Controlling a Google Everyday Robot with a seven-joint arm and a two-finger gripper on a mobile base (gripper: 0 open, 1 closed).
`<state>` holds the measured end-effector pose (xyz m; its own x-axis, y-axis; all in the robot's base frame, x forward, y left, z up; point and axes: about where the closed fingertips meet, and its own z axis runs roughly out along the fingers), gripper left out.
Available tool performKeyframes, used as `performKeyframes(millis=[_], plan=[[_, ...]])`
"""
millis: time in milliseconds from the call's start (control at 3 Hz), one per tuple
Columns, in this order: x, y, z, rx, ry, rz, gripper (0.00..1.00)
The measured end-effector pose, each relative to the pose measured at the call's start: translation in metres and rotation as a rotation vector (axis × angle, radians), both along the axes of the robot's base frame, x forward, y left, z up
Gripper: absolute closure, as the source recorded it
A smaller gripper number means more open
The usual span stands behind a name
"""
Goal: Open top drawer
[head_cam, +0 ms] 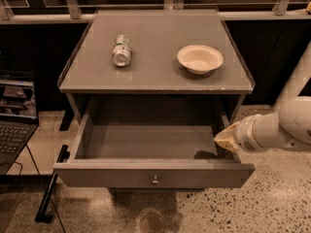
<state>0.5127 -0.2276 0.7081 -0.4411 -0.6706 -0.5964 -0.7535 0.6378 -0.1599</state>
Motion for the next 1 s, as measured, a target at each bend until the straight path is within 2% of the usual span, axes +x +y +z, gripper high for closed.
performKeyframes(millis=[333, 667, 1000], plan=[[0.0000, 0.0000, 0.0000, 0.000, 0.000, 0.000, 0.13], [0.0000, 0.0000, 0.0000, 0.000, 0.000, 0.000, 0.00], [0.0000, 0.0000, 0.0000, 0.000, 0.000, 0.000, 0.00]])
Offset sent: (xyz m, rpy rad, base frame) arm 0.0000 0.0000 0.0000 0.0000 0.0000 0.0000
